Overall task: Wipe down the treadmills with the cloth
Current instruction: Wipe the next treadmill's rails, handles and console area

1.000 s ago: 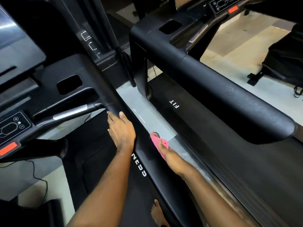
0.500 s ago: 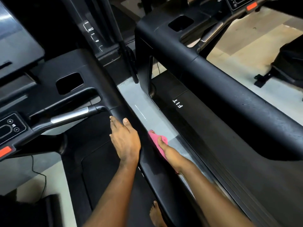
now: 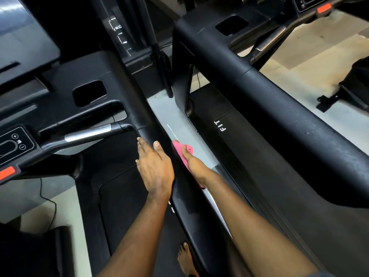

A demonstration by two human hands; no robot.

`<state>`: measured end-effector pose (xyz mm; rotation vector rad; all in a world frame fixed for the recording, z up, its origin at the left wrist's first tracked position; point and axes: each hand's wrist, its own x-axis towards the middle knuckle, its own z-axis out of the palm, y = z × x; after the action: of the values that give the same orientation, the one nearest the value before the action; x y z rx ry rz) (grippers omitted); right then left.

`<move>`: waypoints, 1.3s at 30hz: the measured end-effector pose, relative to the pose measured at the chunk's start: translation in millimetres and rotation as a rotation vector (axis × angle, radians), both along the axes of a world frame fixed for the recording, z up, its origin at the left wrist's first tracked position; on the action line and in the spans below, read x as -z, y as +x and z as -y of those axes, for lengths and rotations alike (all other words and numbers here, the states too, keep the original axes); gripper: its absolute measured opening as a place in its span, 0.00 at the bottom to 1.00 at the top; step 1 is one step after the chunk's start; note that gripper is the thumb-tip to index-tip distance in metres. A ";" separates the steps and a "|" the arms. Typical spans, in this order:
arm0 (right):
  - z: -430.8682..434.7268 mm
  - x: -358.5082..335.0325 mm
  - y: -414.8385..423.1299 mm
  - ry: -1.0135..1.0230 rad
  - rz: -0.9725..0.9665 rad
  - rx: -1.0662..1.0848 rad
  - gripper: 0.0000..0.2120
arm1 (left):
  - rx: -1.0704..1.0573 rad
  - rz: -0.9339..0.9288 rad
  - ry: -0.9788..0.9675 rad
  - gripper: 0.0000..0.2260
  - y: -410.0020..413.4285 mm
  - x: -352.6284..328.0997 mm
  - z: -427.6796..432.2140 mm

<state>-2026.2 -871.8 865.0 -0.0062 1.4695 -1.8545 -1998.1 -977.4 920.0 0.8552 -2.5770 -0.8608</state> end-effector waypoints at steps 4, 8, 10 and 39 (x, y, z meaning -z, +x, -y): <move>-2.8 -7.2 1.8 0.037 -0.031 -0.005 0.27 | -0.008 0.003 -0.004 0.27 0.9 -0.6 -1.2; -12.2 9.2 24.2 -0.079 -0.055 0.012 0.27 | -0.009 0.008 -0.003 0.27 -0.5 1.4 -0.1; -1.8 9.2 7.8 -0.058 -0.082 -0.007 0.27 | -0.009 0.015 0.002 0.27 -0.3 2.2 -0.3; 34.7 -1.4 -47.0 -0.005 -0.302 -0.047 0.32 | -0.067 -0.189 0.193 0.23 5.3 7.2 4.1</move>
<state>-2073.1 -906.5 866.5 -0.3334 1.6511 -1.8792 -1992.8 -981.5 912.8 0.8610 -2.3181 -1.1268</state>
